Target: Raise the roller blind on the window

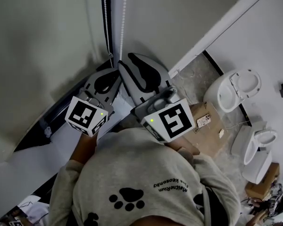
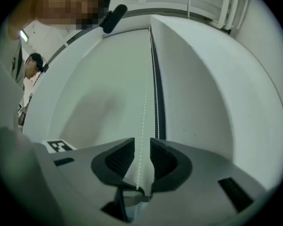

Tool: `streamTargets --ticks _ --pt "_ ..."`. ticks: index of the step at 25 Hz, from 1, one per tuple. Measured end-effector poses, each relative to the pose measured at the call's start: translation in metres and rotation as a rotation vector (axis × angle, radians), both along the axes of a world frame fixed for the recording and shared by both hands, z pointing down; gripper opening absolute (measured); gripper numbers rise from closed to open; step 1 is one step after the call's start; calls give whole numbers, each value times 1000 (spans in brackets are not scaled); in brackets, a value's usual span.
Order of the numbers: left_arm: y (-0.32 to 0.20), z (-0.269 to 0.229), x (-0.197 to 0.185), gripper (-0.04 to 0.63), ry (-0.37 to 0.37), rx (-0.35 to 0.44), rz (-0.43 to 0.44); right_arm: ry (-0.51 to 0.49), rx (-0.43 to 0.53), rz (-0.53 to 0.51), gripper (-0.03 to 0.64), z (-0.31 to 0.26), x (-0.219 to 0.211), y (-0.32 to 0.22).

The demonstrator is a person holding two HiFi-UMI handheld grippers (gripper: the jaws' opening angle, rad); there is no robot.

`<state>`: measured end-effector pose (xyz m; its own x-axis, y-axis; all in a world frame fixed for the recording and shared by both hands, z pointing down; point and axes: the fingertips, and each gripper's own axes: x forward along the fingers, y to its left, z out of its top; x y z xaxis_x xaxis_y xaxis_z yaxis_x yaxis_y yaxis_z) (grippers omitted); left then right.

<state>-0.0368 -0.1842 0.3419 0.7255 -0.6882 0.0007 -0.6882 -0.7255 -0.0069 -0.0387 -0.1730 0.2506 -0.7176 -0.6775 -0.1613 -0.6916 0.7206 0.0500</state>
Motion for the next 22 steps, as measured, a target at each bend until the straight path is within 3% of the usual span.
streamTargets --ticks 4,7,17,22 --pt "7 7 -2 8 63 -34 -8 -8 -35 -83 96 -15 -5 -5" --pt "8 5 -4 8 50 -24 -25 20 -24 -134 95 -28 -11 -4" --pt "13 6 -7 8 75 -30 -44 74 26 -164 27 -60 -26 -9" --pt "13 8 -9 6 83 -25 -58 31 11 -186 12 -58 -24 -6"
